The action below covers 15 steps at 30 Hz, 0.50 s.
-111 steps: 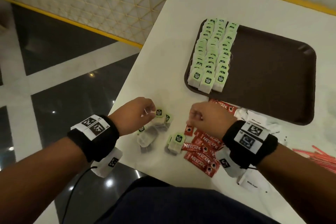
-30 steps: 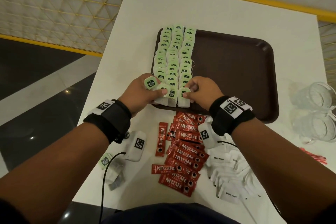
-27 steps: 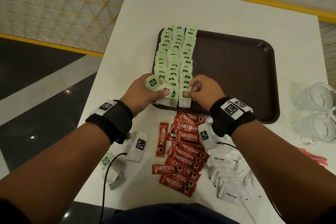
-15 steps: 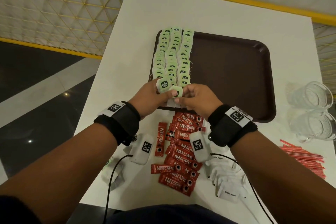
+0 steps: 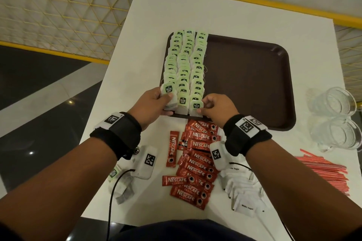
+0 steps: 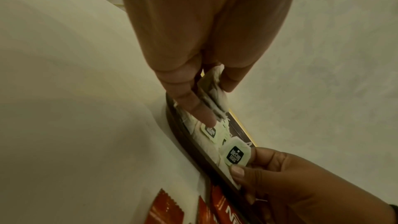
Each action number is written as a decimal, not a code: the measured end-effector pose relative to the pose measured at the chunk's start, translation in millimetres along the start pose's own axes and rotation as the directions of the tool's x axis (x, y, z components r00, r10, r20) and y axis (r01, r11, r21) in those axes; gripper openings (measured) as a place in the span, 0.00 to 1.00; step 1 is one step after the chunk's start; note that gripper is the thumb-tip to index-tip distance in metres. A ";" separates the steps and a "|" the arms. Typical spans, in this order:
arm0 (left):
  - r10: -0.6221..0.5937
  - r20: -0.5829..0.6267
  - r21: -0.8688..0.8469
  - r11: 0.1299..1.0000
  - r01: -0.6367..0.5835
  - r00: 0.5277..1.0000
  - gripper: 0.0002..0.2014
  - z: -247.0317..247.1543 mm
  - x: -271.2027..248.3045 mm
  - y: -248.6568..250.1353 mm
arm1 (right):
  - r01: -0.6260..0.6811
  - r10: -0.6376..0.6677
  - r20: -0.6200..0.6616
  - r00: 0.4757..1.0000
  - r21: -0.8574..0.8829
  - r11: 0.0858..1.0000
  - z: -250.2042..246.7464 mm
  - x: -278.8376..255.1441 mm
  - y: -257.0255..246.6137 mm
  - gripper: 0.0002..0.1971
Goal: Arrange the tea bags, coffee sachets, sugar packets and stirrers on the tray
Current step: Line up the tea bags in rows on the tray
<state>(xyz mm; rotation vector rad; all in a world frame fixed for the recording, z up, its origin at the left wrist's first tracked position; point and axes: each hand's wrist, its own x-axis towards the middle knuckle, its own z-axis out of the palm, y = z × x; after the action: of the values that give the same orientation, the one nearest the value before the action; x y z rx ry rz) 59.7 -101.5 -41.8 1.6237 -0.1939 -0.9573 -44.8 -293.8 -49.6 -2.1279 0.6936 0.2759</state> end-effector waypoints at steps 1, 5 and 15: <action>-0.002 -0.002 -0.005 1.000 0.002 1.000 0.16 -0.6 -0.6 -0.4 | 0.002 -0.002 -0.015 1.000 -0.017 1.000 1.6 1.5 -0.1 0.07; -0.009 -0.014 -0.022 1.000 0.009 1.000 0.16 -4.2 -1.7 -0.7 | -0.018 0.016 -0.096 0.995 -0.025 1.000 3.7 6.6 -0.8 0.06; -0.010 -0.013 -0.049 0.999 0.009 1.000 0.16 -10.2 -1.9 0.4 | -0.095 0.103 -0.073 0.992 0.103 0.990 4.2 9.9 -5.2 0.14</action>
<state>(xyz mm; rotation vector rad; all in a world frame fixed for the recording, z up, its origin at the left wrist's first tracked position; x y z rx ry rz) 65.4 -92.8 -40.8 1.5868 -0.1529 -0.9514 -33.5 -291.6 -52.9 -2.0214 0.8432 0.2080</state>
